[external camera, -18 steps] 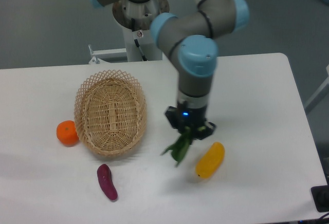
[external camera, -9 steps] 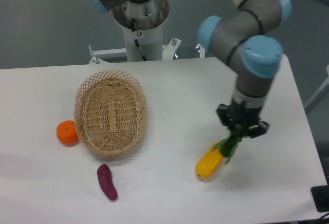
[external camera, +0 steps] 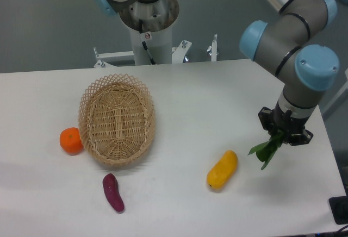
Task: Pick up the green vegetable from the basket
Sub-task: 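Carry the held bok choy away from the basket past the yellow fruit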
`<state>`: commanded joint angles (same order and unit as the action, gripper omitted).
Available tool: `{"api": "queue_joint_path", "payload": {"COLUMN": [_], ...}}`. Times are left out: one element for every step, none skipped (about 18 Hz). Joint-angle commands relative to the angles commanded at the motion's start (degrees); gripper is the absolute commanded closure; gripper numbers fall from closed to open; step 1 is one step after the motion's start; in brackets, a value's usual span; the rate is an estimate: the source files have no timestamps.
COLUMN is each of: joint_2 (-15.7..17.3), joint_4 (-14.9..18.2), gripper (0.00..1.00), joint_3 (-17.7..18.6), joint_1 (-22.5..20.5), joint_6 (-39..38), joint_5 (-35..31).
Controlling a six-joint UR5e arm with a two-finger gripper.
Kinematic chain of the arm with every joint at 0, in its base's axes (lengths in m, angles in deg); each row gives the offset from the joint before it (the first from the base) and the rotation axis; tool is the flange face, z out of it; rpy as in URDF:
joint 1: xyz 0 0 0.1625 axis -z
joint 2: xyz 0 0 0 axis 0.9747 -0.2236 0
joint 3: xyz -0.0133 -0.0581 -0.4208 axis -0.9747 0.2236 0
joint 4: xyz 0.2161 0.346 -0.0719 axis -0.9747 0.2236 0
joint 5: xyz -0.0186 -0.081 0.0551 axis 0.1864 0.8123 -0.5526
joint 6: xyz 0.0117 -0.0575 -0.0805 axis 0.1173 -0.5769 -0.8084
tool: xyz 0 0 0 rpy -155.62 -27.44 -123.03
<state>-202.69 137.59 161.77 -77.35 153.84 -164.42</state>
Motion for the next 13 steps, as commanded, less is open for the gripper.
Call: {"api": "queue_joint_path", "payload": {"joint_2": [-0.1,-0.2,-0.2,-0.2,-0.3,-0.3,-0.4,-0.6,-0.7,-0.8,-0.8,-0.8,-0.8], "joint_4": [0.0,0.0,-0.1,-0.1,-0.1,-0.1,-0.1,-0.1,-0.1,-0.1,-0.1,-0.1,-0.2], "gripper": [0.98,0.98,0.98,0.98,0.98,0.98,0.98,0.98,0.98,0.98,0.98,0.98,0.98], "joint_3": [0.0,-0.1,-0.1,-0.2,-0.2,-0.3,-0.4,-0.7,-1.0,-1.1,-1.1,-1.1,-1.1], "joint_1": [0.0,0.0,0.0,0.0,-0.1,-0.2,-0.2,-0.1,-0.2,-0.2,-0.2,-0.2,-0.2], "joint_6": [0.1,0.1,0.1,0.1,0.1,0.1,0.1,0.1,0.2,0.3,0.5,1.0,1.1], "joint_5": [0.0,0.0,0.0,0.0,0.0,0.0,0.0,0.1,0.1,0.0,0.0,0.0,0.0]}}
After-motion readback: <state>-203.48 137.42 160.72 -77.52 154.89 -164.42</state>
